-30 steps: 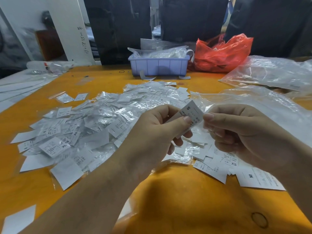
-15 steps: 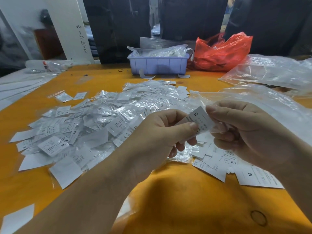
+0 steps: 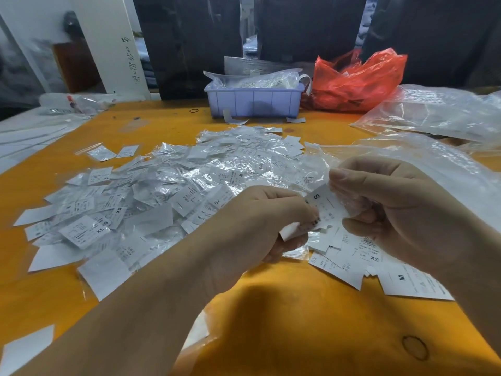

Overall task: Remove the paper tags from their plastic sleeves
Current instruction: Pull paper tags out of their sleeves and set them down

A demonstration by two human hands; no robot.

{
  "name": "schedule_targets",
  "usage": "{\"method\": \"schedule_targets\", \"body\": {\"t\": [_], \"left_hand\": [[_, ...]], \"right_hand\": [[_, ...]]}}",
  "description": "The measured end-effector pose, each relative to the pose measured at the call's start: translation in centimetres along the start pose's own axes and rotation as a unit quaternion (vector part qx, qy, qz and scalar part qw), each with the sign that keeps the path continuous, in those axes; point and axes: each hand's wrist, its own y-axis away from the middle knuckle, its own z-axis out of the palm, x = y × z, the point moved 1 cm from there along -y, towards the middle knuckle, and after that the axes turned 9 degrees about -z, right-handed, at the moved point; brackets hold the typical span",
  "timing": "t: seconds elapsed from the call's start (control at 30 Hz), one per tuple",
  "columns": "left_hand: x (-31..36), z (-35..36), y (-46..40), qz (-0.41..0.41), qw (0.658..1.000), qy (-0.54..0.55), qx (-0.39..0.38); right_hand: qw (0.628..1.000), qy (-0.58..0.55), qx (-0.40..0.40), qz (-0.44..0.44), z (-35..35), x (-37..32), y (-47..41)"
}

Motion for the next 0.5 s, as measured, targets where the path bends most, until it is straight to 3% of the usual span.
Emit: {"method": "schedule_targets", "body": {"t": [0.2,0.5], "left_hand": [[0.02,0.11,0.09,-0.022,0.999,0.003,-0.026],[0.02,-0.25,-0.02,-0.020,1.000,-0.002,0.002]], "right_hand": [[1.000,0.009,-0.011,0.002,0.10,-0.10,0.05],[0.999,0.007,-0.031,0.008,-0.09,0.08,-0.14]]}}
